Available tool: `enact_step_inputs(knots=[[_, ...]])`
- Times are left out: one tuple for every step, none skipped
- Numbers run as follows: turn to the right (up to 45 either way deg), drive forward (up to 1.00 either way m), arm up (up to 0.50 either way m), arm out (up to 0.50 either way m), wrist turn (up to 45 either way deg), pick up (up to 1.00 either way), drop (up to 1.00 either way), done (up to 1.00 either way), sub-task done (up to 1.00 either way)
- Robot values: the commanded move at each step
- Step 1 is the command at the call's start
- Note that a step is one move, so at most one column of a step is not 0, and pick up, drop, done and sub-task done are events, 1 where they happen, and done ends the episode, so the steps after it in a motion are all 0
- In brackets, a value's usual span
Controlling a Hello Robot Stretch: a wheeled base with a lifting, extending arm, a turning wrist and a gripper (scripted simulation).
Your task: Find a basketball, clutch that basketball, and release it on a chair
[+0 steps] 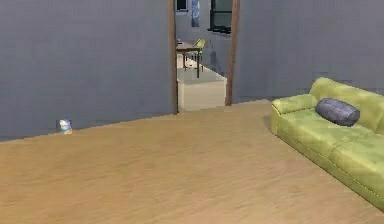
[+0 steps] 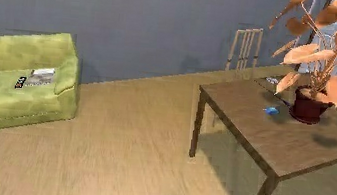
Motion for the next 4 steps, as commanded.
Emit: enact_step_inputs(knots=[[3.0, 0.00, 0.00, 0.00, 0.0, 0.00, 0.00, 0.00, 0.00], [0.0, 1.00, 0.00, 0.00, 0.0, 0.00, 0.00, 0.00, 0.00], [0.0, 1.00, 0.00, 0.00, 0.0, 0.00, 0.00, 0.00, 0.00], [0.0, 0.95, 0.00, 0.00, 0.0, 0.00, 0.00, 0.00, 0.00]])
